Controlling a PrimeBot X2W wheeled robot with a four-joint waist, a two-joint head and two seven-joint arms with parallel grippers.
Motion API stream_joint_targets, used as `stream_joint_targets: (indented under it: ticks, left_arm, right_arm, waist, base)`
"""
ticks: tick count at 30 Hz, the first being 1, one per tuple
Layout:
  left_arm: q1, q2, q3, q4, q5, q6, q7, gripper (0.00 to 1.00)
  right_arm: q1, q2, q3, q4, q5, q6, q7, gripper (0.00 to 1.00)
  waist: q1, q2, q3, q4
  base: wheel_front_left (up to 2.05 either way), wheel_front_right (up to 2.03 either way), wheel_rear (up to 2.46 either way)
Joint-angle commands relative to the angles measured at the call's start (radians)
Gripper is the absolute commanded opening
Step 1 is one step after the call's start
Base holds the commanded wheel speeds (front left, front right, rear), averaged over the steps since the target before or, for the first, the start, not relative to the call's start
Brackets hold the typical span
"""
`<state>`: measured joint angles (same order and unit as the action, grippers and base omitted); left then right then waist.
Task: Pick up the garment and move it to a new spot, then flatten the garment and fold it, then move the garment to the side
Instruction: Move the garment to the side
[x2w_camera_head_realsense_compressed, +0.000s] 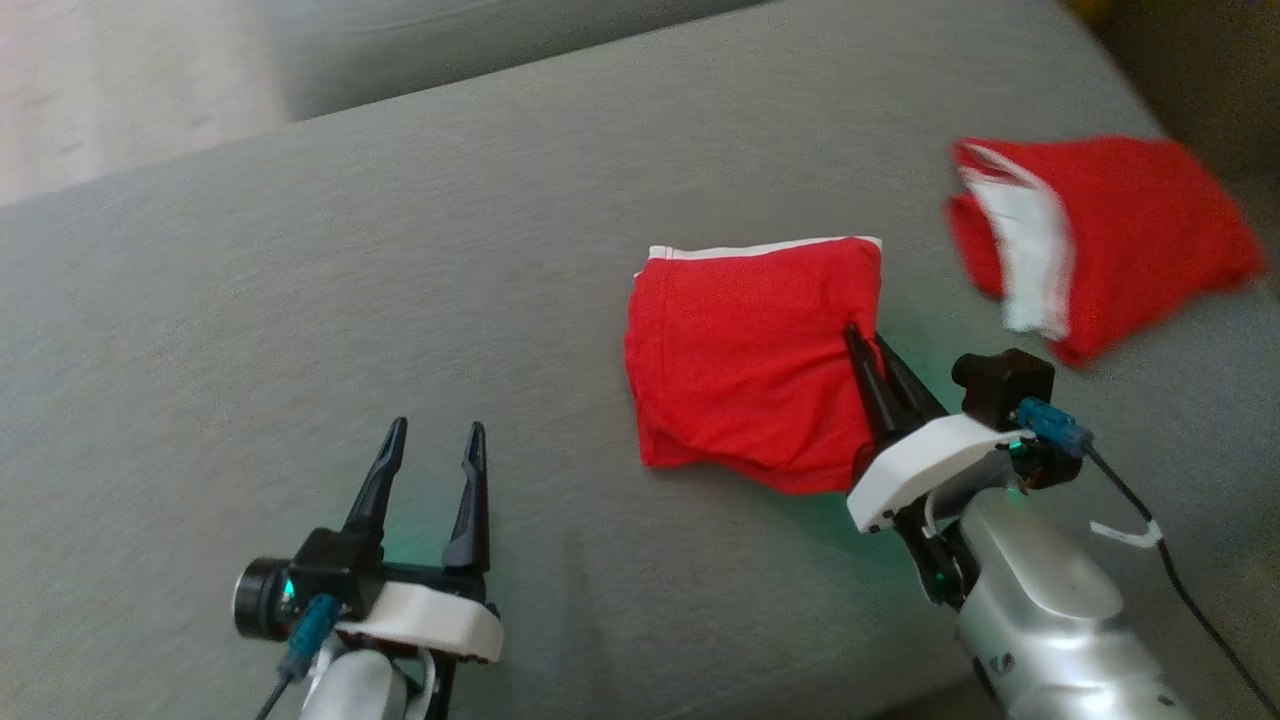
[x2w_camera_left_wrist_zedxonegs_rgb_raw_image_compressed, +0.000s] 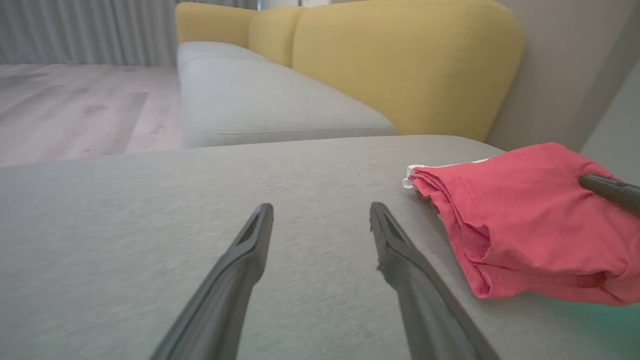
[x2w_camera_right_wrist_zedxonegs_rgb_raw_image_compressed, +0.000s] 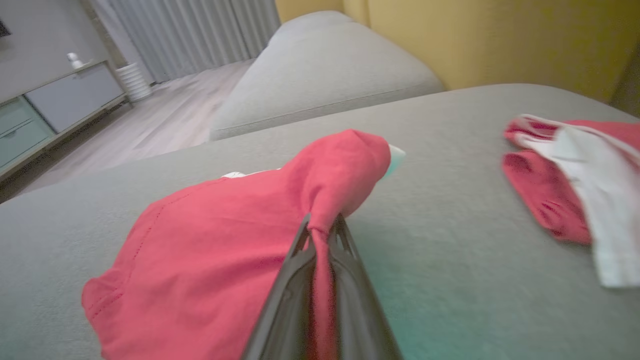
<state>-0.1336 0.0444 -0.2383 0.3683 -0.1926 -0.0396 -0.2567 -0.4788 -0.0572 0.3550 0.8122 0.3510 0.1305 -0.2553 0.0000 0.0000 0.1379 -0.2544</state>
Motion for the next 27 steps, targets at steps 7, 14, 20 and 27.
stream_joint_targets:
  ticks: [7,14,20,27]
  left_arm:
    - [-0.07,0.006,-0.009,-0.006,0.018,-0.023,-0.005,1.0]
    - [-0.081,0.006,-0.012,0.024,0.043,-0.035,-0.005,1.0]
    - [-0.077,0.006,0.028,0.025,0.055,-0.036,-0.005,1.0]
    - [-0.086,0.006,0.059,0.006,0.078,-0.048,-0.005,1.0]
  right_arm:
    - [-0.037,0.007,0.02,-0.038,0.027,0.0,-0.006,0.0]
    - [-0.096,0.007,0.005,0.002,-0.068,0.0,-0.006,0.0]
    - [-0.223,-0.071,-0.026,0.037,-0.164,0.0,-0.006,0.0]
    - [-0.364,-0.25,-0.104,0.148,-0.262,0.0,-0.005,0.0]
  waist:
    - [0.0,0.0,0.071,-0.261]
    - [0.0,0.0,0.107,-0.263]
    - [0.0,0.0,0.131,-0.21]
    - [0.0,0.0,0.16,-0.125]
  base:
    - [0.0,0.0,0.0]
    - [0.0,0.0,0.0]
    - [0.0,0.0,0.0]
    - [0.0,0.0,0.0]
